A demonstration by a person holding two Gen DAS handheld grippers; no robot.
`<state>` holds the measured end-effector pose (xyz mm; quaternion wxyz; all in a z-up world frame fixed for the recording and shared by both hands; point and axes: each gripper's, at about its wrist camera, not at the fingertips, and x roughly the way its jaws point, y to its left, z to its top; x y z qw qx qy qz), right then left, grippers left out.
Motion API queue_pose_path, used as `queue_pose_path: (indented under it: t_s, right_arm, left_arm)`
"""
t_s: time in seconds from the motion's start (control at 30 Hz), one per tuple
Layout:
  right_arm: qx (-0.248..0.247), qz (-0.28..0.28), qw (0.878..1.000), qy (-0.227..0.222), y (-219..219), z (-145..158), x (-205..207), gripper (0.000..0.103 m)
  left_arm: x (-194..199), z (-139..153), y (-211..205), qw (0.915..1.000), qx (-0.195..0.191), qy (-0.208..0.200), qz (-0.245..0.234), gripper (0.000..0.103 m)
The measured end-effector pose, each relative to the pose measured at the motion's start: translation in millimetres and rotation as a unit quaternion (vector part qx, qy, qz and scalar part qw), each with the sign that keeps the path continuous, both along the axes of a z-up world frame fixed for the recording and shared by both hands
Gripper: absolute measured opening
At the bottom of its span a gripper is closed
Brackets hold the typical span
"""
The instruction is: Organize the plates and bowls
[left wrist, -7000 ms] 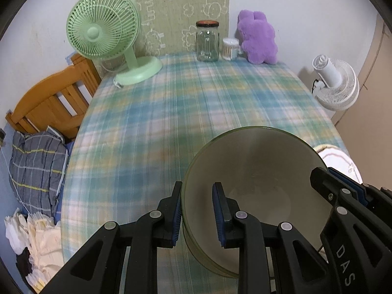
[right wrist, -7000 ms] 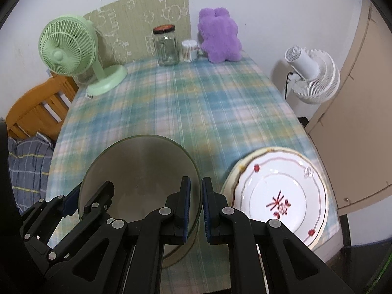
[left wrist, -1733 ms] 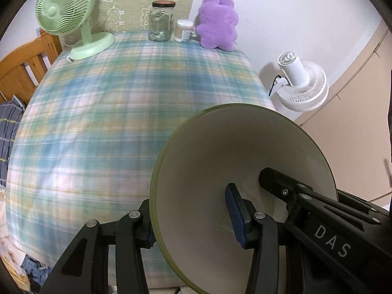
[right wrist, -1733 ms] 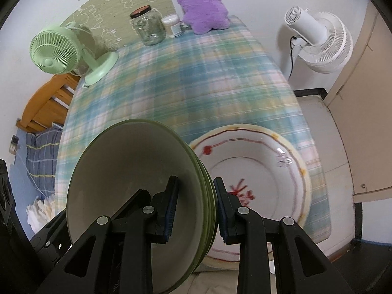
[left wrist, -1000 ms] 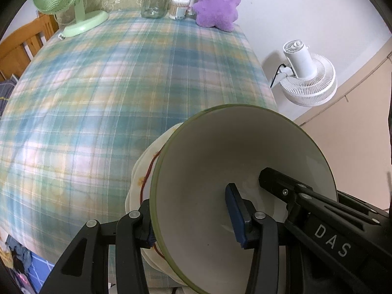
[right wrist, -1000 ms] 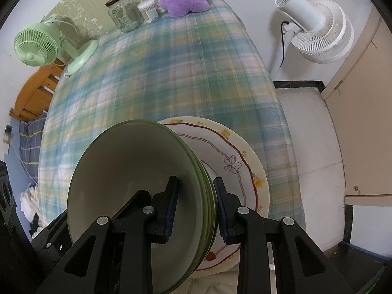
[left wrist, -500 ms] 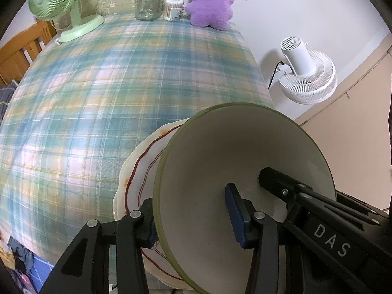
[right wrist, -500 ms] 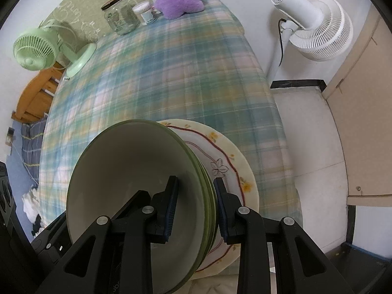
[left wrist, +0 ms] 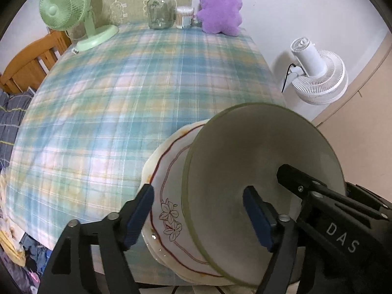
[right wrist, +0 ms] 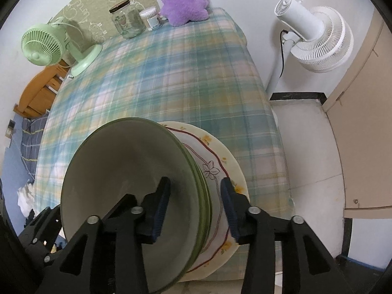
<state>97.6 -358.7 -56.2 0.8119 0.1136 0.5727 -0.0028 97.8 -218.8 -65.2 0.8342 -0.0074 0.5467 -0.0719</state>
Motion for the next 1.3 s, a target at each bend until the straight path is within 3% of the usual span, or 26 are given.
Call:
queue_pose_path:
  t_s: [0.13,0.37,0.6,1.0,1.13,1.3]
  right_arm:
    - [-0.009,-0.010,1.000,-0.023,1.7,13.0,-6.1,0.055]
    - [-0.044,-0.037,0.995,-0.084,18.8,47.2,-19.9,0.059]
    - [-0.069,-0.066,0.987,-0.128,58.8,72.1,-33.9,0.067]
    - [-0.100,-0.073,0.973,-0.196,160.3,73.4,-55.8,0.072]
    - [-0.104,-0.079,0.968,-0.213,189.7,63.0,-61.5,0.076]
    - [-0.100,-0.070,0.967,-0.226,211.8,52.0,-67.1,0.076]
  left_arm:
    - [-3.5,12.8,4.9,0.9997,-0.002,-0.024,-0.008,0.087]
    - [-7.0,37.1,21.4,0.9971,-0.006,-0.068,-0.035,0.088]
    - [-9.6,56.6,63.4,0.9921,-0.007,-0.115,-0.049,0.093]
    - [-20.3,55.2,164.8,0.9806,0.006,-0.177,-0.085,0.097]
    - [-27.7,49.3,196.1,0.9749,0.045,-0.210,-0.061,0.103]
    - [-33.6,37.3,227.6,0.9740,0.045,-0.220,-0.031,0.103]
